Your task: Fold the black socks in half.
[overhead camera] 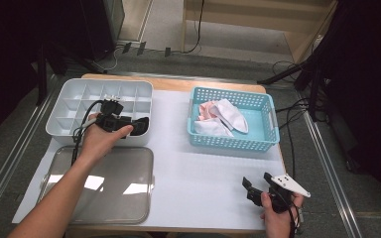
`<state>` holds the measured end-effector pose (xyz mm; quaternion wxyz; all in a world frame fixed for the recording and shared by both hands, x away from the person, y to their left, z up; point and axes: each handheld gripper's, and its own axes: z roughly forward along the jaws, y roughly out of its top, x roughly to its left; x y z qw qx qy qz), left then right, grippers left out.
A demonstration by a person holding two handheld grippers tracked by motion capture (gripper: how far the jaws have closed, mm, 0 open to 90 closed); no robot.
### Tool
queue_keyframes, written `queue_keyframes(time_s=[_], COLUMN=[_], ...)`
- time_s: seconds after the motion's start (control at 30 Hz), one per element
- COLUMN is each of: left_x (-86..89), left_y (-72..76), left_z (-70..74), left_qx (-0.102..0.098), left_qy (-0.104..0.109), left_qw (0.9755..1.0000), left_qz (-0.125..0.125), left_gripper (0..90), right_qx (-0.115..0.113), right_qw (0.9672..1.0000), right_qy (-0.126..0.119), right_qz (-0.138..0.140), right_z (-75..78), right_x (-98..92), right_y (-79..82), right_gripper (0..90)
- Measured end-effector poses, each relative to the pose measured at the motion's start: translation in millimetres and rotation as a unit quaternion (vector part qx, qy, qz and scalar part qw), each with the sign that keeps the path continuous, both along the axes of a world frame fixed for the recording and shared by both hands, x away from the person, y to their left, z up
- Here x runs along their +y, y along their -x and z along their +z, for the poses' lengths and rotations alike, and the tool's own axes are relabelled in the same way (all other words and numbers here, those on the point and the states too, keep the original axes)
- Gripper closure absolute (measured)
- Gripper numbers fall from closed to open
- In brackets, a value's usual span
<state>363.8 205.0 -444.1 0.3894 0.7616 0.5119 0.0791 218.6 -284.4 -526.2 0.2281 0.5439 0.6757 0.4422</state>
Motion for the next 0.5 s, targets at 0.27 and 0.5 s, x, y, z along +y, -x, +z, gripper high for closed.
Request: queue_keyframes(time_s=[0.27, 0.5], left_x=[4.7, 12.4], left_y=[34.8, 63.9], left_z=[3.6, -6.3], left_qx=[-0.065, -0.102], left_qy=[0.014, 0.034], left_qw=[0.9974, 0.9937], left_qz=[0.029, 0.031], left_gripper=[11.3, 0.0], right_qx=[-0.001, -0.001], right_qw=[1.0, 1.0], right_qy=[0.002, 0.004], right_qz=[-0.001, -0.001], right_z=[0.1, -0.1], right_x=[0.1, 0.3], right_y=[0.3, 0.0], right_gripper=[15.1, 15.2])
